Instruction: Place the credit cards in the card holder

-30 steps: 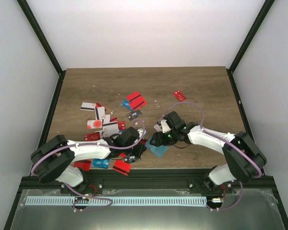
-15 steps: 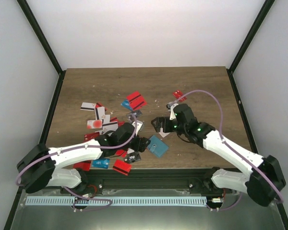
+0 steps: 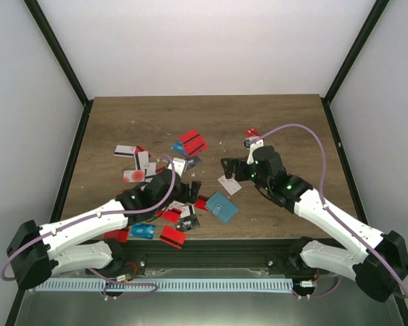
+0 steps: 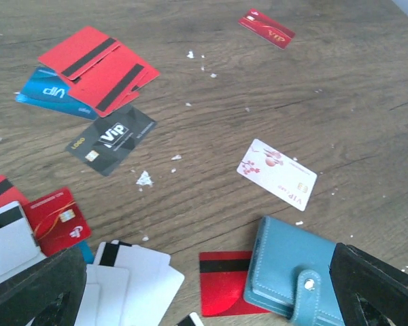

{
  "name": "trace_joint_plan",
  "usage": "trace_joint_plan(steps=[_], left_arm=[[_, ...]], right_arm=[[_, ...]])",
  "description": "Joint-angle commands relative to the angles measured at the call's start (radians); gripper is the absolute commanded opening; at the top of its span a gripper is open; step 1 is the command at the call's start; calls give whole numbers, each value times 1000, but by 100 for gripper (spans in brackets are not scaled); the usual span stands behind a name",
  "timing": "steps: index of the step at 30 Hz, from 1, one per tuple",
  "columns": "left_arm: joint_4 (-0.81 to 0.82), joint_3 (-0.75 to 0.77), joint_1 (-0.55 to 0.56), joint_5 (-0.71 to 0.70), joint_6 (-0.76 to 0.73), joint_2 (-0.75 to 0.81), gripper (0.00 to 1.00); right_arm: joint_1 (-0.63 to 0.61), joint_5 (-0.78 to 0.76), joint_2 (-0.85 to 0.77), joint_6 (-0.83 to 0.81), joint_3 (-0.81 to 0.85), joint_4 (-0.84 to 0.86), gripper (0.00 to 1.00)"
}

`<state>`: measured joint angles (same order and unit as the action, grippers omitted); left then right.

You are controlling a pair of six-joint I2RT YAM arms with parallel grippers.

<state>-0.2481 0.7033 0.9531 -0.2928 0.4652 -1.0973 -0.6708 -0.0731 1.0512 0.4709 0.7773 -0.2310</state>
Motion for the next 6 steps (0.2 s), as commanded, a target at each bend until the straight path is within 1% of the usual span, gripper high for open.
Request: trace_joint_plan(steps=[1, 6], left_arm=[[-56, 14, -5, -60, -17, 29, 100], [-62, 6, -4, -75, -23, 54, 100]], right_arm=[[-4, 38, -10, -35, 25, 40, 100], [-5, 54, 14, -26, 27, 54, 100]])
